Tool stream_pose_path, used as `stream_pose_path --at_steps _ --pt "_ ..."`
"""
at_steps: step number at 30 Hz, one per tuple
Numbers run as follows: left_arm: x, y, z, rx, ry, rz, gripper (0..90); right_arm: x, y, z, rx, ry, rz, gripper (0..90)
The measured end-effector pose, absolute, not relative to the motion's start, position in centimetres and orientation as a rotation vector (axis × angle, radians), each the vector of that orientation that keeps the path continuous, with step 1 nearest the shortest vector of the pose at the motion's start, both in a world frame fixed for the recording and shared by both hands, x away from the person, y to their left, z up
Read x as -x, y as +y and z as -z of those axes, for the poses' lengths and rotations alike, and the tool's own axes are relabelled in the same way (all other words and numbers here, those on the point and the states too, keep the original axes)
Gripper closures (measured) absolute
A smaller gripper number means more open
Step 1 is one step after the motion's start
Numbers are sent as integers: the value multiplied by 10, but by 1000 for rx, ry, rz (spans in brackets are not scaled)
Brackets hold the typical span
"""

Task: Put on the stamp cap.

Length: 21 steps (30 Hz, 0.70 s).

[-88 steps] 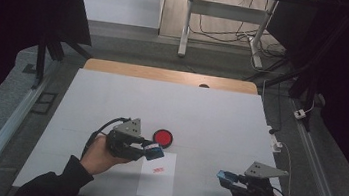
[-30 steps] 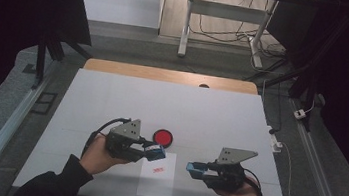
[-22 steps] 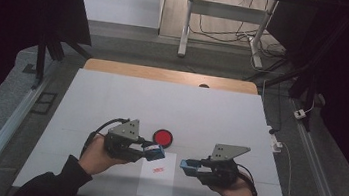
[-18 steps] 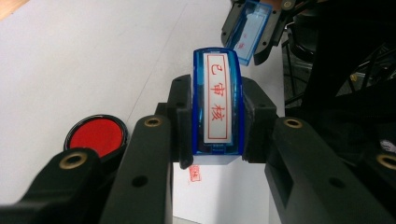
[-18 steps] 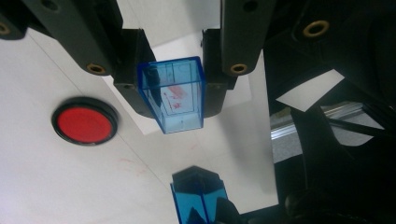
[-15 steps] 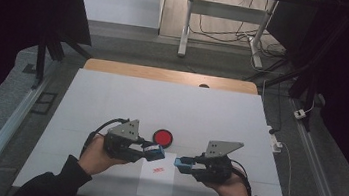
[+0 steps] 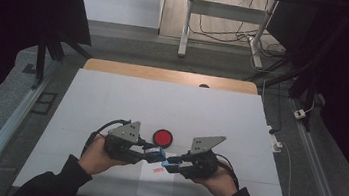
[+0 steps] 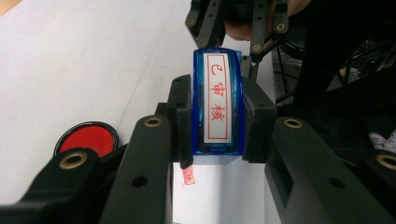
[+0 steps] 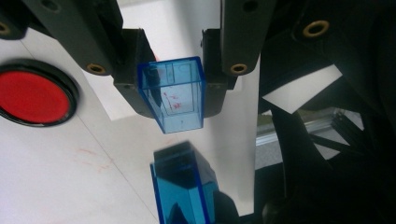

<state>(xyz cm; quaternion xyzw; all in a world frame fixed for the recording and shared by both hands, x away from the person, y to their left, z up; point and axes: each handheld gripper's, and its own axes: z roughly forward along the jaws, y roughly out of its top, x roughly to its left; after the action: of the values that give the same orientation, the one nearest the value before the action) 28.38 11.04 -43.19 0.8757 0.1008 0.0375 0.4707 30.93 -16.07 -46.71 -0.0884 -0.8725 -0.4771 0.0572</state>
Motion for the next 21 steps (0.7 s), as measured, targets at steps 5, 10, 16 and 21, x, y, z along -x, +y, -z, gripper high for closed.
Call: stream_pose_path --at_steps 5,10,16,21 --pt "-284 109 432 -2144 227 -91 694 -312 -151 472 235 -2621 1438 680" --pt "-284 109 433 -2144 210 -88 694 -313 -145 475 200 -2617 1431 680" --pt "-284 107 433 -2141 180 -88 694 -313 -138 475 165 -2612 1435 681" --pt "-284 107 432 -2125 164 -76 694 -313 -136 474 159 -2605 1452 681"
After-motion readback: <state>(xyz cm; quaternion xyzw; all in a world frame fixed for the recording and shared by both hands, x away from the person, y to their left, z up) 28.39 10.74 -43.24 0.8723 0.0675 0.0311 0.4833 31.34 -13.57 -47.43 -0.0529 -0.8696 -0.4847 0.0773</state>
